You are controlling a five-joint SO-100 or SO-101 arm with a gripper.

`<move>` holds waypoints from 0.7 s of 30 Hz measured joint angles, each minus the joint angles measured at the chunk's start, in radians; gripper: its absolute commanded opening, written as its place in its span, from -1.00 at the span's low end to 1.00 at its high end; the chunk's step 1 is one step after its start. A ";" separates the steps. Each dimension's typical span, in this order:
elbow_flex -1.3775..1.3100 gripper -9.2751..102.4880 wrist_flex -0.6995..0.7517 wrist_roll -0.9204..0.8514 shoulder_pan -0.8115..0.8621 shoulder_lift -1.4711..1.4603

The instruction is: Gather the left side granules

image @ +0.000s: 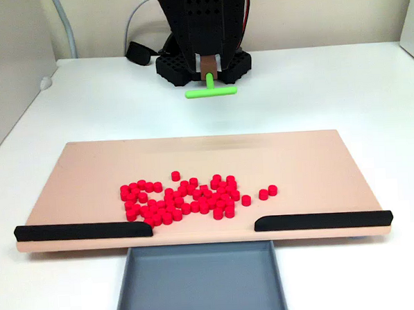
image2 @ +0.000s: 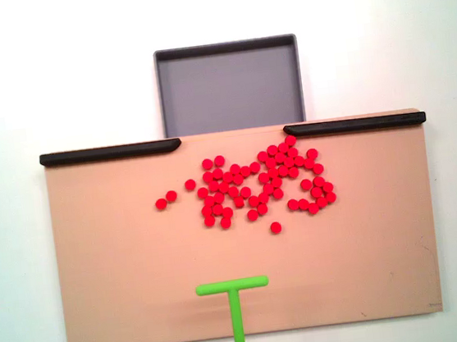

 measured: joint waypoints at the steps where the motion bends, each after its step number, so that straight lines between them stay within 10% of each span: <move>1: 0.000 -0.84 0.000 0.000 -0.003 0.000; 21: 0.000 -0.84 -0.002 0.020 -0.025 0.000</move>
